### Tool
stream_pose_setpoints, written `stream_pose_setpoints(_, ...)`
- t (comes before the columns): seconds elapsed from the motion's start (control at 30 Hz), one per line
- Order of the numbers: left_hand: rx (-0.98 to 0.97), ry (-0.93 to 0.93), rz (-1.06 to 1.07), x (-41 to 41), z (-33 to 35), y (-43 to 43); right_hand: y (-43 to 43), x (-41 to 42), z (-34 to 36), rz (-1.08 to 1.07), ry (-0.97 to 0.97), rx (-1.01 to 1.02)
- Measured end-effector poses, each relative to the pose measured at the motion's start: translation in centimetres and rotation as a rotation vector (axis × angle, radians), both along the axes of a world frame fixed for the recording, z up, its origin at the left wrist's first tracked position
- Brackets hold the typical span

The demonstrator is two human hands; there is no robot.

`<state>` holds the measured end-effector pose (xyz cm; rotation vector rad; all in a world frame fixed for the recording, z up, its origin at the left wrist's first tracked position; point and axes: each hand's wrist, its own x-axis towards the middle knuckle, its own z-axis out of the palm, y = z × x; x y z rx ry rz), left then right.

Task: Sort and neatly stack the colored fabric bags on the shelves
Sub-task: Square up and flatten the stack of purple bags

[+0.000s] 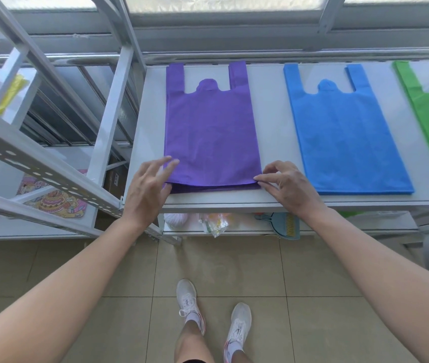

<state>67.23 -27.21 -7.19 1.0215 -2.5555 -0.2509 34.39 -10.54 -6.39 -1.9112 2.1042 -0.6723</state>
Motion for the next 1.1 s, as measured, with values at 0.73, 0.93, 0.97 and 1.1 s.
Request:
stream_pose_setpoints(0.73,1.378,0.821,0.532,-4.6,3.5,-1.9,-2.2,2.1,3.2,-0.701,-0.822,0.418)
stream_pose_setpoints(0.93,1.439,0.952,0.575,-4.7,3.6,-1.8,-3.1,2.5,4.3,-0.626,-0.940,0.715)
stream_pose_setpoints(0.97,1.453,0.985,0.579,-4.8,3.8,-1.8,-3.2,2.4,4.3,-0.622,-0.991,0.711)
stream_pose_setpoints(1.1,1.476,1.010,0.569,-5.0,4.3,-1.7,-3.5,2.1,4.0,-0.651,-1.266,0.558)
